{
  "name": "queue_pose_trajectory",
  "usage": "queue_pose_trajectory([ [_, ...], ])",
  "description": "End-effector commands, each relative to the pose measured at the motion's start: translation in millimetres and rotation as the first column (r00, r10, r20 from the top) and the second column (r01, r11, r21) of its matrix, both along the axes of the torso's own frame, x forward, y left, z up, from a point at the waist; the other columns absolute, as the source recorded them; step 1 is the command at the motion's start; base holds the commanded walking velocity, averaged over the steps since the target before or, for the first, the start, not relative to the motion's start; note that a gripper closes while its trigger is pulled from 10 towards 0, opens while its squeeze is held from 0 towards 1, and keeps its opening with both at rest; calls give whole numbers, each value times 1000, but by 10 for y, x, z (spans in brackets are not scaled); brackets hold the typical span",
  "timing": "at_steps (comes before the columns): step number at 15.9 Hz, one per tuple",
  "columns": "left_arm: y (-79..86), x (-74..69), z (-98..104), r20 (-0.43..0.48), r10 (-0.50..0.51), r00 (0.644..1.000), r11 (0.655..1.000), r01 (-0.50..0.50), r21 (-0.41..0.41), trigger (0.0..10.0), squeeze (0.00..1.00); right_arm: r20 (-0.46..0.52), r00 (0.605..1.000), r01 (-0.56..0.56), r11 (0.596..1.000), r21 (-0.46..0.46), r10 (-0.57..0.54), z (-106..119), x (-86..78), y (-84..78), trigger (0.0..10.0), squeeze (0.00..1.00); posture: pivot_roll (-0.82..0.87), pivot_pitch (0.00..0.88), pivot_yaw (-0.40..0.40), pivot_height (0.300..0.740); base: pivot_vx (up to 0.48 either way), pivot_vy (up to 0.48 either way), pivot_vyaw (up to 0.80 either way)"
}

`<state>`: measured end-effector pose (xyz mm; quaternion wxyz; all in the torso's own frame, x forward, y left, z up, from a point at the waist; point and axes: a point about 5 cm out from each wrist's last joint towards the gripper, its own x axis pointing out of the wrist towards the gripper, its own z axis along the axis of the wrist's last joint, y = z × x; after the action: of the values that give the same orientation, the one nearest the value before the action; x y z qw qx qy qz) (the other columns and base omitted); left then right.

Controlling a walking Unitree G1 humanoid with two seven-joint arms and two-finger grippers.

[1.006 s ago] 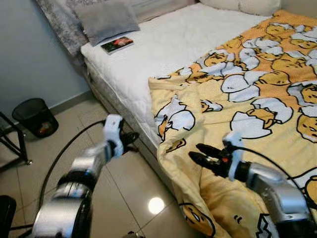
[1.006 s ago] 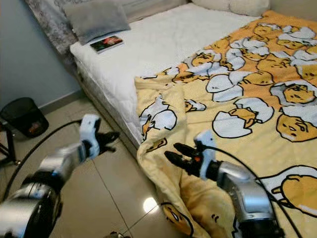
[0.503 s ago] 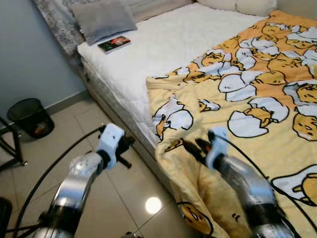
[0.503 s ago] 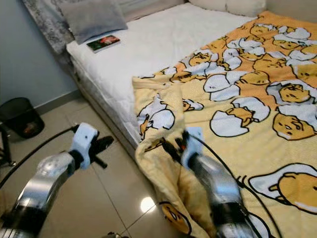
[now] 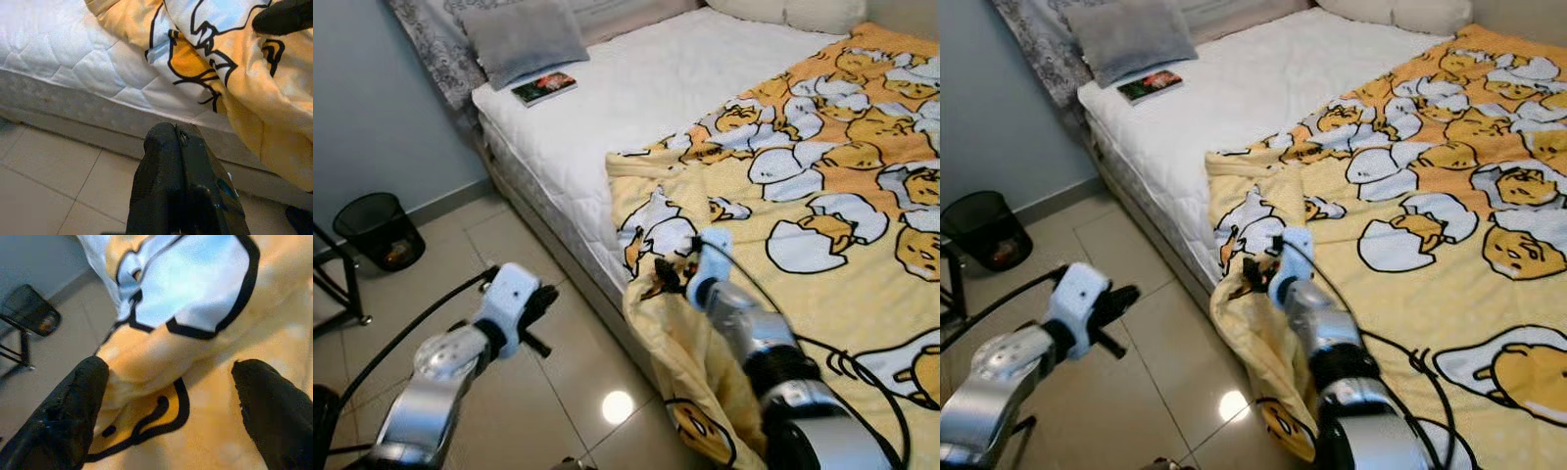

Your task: Clean up the room

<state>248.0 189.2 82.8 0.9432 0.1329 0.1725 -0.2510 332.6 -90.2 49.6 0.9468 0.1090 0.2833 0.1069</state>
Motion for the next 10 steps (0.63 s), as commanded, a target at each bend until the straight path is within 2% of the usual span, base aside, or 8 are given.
queue_pose_trajectory([
  [1, 84, -14, 44, 7, 27, 1000, 999, -28, 18, 10000, 0, 10, 1000, -4, 1000, -26, 4, 20, 23, 82, 10000, 1000, 22, 0, 106, 740, 0, 0, 0],
  [2, 97, -43, 43, 0, 31, 1000, 999, -31, 26, 10000, 0, 3, 1000, -8, 999, -43, 8, 1, 24, 134, 10000, 573, 25, 0, 105, 740, 0, 0, 0],
  [3, 106, -67, 46, -7, 31, 999, 999, -31, 33, 10000, 0, -8, 1000, -15, 998, -64, 14, -19, 20, 182, 10000, 0, 31, 0, 99, 740, 0, 0, 0],
  [5, 129, -108, 52, -19, 26, 999, 999, -25, 34, 10000, 0, -28, 991, -129, 992, -3, 129, -36, -38, 419, 10000, 0, 35, 0, 96, 740, 0, 0, 0],
  [6, 133, -139, 67, -30, 9, 1000, 1000, -9, 20, 10000, 0, -12, 968, -247, 965, 84, 249, -18, -106, 650, 10000, 0, 36, 0, 97, 740, 0, 0, 0],
  [8, 122, -172, 105, -30, -28, 999, 999, 27, -19, 10000, 0, 59, 916, -400, 885, 239, 398, 60, -215, 963, 10000, 0, 38, 0, 100, 740, 0, 0, 0],
  [9, 94, -191, 170, -23, -66, 998, 994, 63, -89, 10000, 0, 137, 885, -461, 799, 385, 445, 167, -261, 1118, 10000, 0, 42, 0, 100, 740, 0, 0, 0],
  [10, 75, -204, 206, -24, -96, 995, 988, 92, -124, 10000, 0, 176, 880, -471, 767, 436, 441, 215, -258, 1129, 10000, 0, 43, 0, 99, 740, 0, 0, 0],
])
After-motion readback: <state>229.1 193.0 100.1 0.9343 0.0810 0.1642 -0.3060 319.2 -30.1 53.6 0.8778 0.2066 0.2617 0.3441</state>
